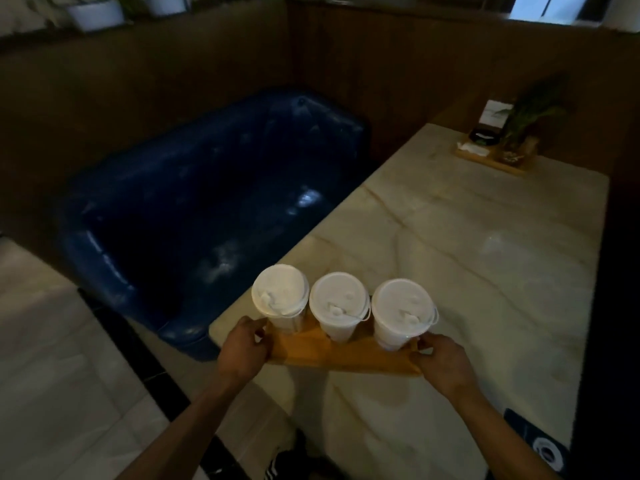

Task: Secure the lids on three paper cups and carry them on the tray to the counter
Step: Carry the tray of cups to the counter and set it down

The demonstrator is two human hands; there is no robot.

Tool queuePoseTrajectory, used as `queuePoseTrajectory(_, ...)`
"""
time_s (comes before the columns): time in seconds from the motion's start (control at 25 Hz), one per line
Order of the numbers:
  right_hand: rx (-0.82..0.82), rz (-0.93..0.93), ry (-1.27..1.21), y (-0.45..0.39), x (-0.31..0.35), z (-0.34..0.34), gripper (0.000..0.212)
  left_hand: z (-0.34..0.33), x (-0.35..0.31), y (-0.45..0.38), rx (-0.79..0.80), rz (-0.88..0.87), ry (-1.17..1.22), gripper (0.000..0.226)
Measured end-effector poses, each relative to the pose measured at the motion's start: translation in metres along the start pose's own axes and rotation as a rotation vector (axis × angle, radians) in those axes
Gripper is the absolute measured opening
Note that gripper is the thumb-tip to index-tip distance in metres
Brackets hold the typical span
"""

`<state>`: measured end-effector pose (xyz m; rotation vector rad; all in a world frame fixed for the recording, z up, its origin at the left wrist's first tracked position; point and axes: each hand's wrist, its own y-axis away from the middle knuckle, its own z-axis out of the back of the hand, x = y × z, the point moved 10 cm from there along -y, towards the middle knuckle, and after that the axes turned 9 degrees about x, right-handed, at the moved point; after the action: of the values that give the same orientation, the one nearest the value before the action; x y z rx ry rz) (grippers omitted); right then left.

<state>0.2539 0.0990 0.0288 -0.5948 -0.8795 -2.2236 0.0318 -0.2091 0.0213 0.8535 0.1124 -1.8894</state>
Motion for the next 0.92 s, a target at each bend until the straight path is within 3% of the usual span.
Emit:
queuePoseTrajectory(0.2, 0.096, 0.119, 0.065, 0.002, 0.035, -0.022, 0.02, 0.018, 0.025, 0.053, -0.061, 0.079, 0.037, 0.011)
queuePoseTrajectory(0.32, 0.13, 0.159, 0.07, 0.005, 0.053, -0.036, 0.014, 0.029, 0.042, 0.081, -0.108, 0.151, 0.042, 0.03)
queuePoseTrajectory(0.48, 0.207, 0.233, 0.052, 0.015, 0.086, -0.065, 0.027, 0.044, 0.075, 0.12, -0.178, 0.205, 0.085, 0.018)
queuePoseTrajectory(0.6, 0.261, 0.269, 0.067, 0.022, 0.109, -0.094, 0.029, 0.055, 0.109, 0.153, -0.229, 0.263, 0.13, 0.022)
queuePoseTrajectory(0.72, 0.278, 0.272, 0.081, 0.033, 0.13, -0.122, 0.005, 0.068, 0.138, 0.188, -0.276, 0.29, 0.167, 0.017)
queuePoseTrajectory(0.92, 0.341, 0.345, 0.109, 0.067, 0.174, -0.183, 0.016, 0.097, 0.193, 0.26, -0.372, 0.379, 0.199, 0.033)
